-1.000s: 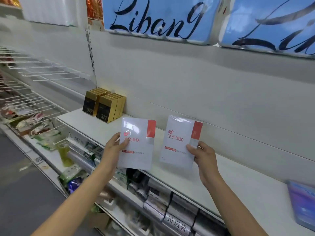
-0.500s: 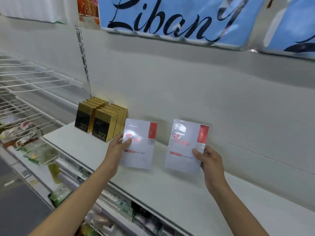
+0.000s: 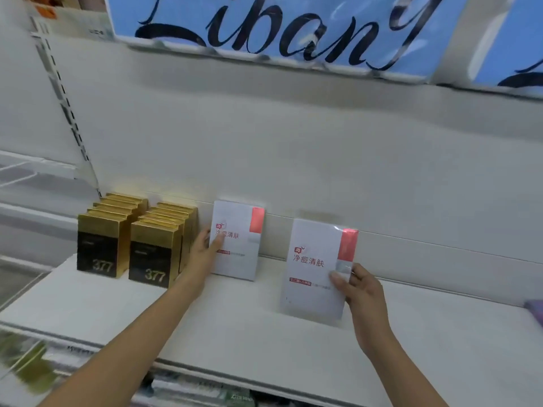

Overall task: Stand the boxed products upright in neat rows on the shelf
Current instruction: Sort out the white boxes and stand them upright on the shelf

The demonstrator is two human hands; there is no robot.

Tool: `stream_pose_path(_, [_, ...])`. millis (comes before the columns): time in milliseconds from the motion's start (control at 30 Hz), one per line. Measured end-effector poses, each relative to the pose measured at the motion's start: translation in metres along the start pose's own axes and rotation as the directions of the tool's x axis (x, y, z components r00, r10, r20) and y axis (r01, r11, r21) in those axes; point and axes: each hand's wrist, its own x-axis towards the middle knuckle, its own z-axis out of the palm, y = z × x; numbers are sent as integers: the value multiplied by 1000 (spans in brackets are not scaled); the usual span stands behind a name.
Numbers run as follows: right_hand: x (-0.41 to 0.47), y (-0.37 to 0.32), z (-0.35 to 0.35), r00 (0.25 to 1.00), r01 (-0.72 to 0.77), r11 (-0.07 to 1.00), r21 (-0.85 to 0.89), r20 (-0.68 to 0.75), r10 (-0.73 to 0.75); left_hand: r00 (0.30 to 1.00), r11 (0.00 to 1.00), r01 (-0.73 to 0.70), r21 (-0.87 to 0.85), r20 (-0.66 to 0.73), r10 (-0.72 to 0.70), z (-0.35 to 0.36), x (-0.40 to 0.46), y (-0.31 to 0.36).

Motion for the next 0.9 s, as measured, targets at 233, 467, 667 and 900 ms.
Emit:
stream_pose_path(233, [-10, 13, 32, 999, -18, 1000, -15, -31, 18, 996, 998, 45, -32, 77, -42, -17, 8, -25])
stream_pose_path(467, [-2, 22, 77, 1000, -23, 1000, 13, -11, 24, 991, 1000, -1, 25, 131, -2, -22, 10, -33])
stream_pose_path(667, [12, 36, 124, 1000, -12, 1000, -14, -11, 11, 993, 997, 12, -71, 116, -4, -23, 5, -28])
stream_pose_path(900, [26, 55, 161, 993, 95, 984, -153, -55, -105, 989, 994, -42, -101, 136, 56, -23, -1, -15])
